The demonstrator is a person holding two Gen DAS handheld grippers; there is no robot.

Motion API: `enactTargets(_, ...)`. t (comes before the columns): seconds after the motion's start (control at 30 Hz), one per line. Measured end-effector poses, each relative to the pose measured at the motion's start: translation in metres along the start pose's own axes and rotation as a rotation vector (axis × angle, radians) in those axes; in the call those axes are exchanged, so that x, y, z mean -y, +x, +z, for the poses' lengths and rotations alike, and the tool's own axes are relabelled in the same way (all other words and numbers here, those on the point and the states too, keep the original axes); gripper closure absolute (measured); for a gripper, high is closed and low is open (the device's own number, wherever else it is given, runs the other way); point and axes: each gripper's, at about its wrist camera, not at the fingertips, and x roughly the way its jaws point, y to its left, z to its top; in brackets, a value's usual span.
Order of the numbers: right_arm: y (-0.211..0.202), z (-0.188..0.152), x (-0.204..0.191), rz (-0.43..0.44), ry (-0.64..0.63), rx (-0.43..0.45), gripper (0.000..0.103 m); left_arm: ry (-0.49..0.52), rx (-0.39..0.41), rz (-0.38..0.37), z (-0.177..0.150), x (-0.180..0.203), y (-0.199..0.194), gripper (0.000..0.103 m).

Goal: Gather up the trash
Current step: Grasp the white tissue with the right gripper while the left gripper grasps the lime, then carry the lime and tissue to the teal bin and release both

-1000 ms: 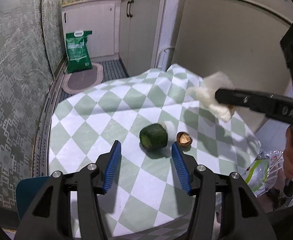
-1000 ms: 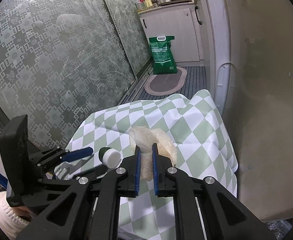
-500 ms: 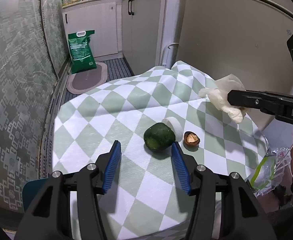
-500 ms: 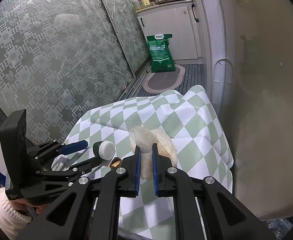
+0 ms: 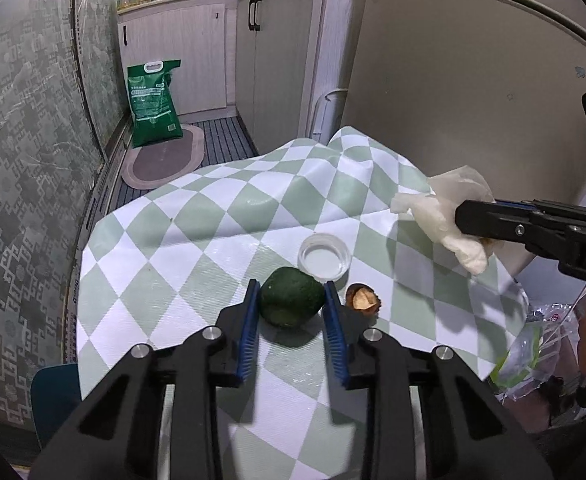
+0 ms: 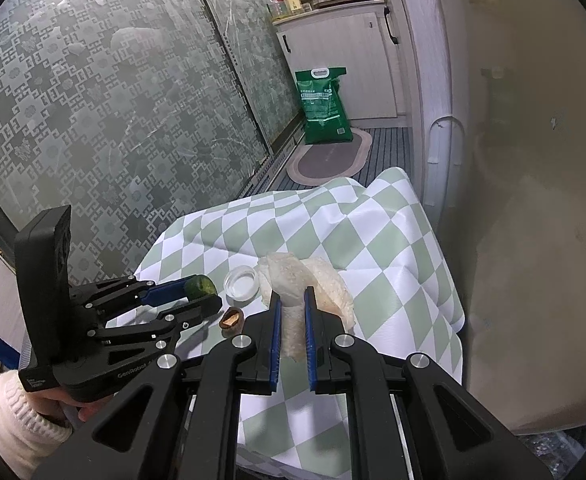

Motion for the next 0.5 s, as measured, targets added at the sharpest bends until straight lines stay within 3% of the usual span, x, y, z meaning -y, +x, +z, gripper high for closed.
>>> enactTargets(0.5, 0.007, 0.016, -0.056, 0.037, -0.086, 0.009, 0.093, -0.119, 0.178, -0.013, 0.012, -0.041, -0.072, 0.07)
